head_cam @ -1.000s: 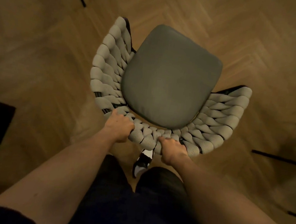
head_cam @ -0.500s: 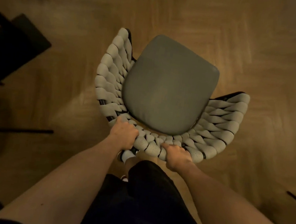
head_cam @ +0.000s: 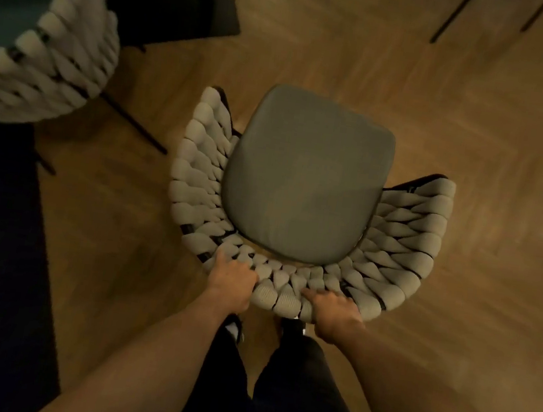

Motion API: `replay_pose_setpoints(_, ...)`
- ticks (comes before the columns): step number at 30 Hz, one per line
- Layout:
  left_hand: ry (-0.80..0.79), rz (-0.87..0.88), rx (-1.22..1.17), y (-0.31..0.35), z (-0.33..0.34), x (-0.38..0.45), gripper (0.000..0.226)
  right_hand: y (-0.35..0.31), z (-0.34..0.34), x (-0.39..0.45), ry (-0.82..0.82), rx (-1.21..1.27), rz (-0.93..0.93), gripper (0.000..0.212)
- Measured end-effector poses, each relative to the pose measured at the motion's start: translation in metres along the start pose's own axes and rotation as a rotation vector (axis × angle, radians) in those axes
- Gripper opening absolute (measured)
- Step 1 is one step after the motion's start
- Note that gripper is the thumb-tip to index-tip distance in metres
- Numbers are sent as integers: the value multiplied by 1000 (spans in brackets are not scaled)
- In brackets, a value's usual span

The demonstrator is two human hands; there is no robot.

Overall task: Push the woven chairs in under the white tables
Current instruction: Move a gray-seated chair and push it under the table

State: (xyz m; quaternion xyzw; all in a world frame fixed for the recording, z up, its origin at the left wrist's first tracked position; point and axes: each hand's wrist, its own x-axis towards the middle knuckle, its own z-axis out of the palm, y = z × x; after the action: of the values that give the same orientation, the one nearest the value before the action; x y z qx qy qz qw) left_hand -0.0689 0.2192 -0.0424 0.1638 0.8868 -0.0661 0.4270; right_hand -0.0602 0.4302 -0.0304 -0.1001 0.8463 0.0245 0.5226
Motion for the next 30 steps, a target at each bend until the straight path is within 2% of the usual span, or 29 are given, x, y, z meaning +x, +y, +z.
replay_pose_setpoints(11, 22, -262, -275, 83, 62, -43, 27, 38, 24, -7, 3, -321, -200, 72)
replay_pose_setpoints(17, 17, -331, -321, 86, 61, -43, 20, 38, 21, -5, 32, -387, -244, 69)
replay_pose_setpoints(27, 18, -325, -391, 123, 51, -34, 20, 79, 22, 8, 64, -429, -282, 71)
replay_pose_setpoints(29, 29, -296, -383, 122, 51, -35, 30, 86, 22, 10, 76, -434, -325, 73)
replay_pose_setpoints(30, 37, -278, -408, 119, 54, -37, 42, 88, 22, 10, 87, -423, -362, 74)
